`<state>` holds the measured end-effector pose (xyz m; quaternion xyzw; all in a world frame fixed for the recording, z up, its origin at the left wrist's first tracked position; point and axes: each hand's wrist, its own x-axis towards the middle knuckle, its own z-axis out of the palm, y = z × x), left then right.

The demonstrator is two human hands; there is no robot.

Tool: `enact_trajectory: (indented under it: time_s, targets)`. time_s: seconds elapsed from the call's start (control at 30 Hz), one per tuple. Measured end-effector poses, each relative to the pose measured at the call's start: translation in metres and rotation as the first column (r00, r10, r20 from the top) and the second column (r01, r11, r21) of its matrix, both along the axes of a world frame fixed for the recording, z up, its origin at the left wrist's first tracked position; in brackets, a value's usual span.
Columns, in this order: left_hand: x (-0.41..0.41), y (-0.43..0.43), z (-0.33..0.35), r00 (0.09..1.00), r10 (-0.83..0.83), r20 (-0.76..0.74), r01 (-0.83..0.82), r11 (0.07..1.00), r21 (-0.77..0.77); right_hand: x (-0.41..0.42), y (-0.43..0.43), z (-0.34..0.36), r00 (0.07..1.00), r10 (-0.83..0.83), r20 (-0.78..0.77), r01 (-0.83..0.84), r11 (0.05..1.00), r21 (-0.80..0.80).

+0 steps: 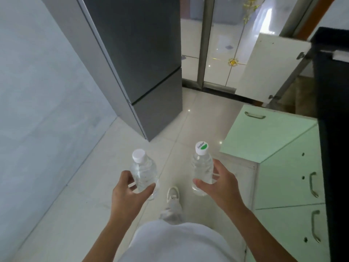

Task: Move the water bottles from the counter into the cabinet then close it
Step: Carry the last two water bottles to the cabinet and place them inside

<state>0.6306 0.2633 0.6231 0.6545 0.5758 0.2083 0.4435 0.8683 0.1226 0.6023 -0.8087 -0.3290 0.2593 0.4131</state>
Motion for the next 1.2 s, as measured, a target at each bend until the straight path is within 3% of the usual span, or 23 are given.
enact_trajectory:
  time_s: [0.17, 0.53, 0.7, 0.87, 1.2]
  targets:
    - [0.058, 0.069, -0.014, 0.999, -0.053, 0.015, 0.053, 0.998, -0.028, 0.042, 0.056, -0.006, 0.998, -0.06, 0.018, 0.06, 0.998, -0.006]
    - [0.23, 0.214, -0.004, 0.88, -0.474, 0.025, 0.473, 0.88, 0.052, 0.127, 0.12, -0.003, 0.907, -0.418, -0.047, 0.416, 0.908, -0.038]
    - [0.299, 0.261, -0.02, 0.855, -0.518, 0.029, 0.517, 0.855, 0.03, 0.182, 0.159, -0.011, 0.879, -0.474, -0.059, 0.469, 0.879, -0.082]
    - [0.36, 0.316, -0.026, 0.875, -0.485, -0.006, 0.485, 0.875, 0.009, 0.257, 0.231, -0.027, 0.892, -0.446, -0.074, 0.442, 0.895, -0.063]
    - [0.453, 0.43, 0.003, 0.949, -0.316, 0.003, 0.315, 0.946, 0.07, 0.41, 0.4, -0.004, 0.989, -0.146, -0.009, 0.146, 0.988, 0.05]
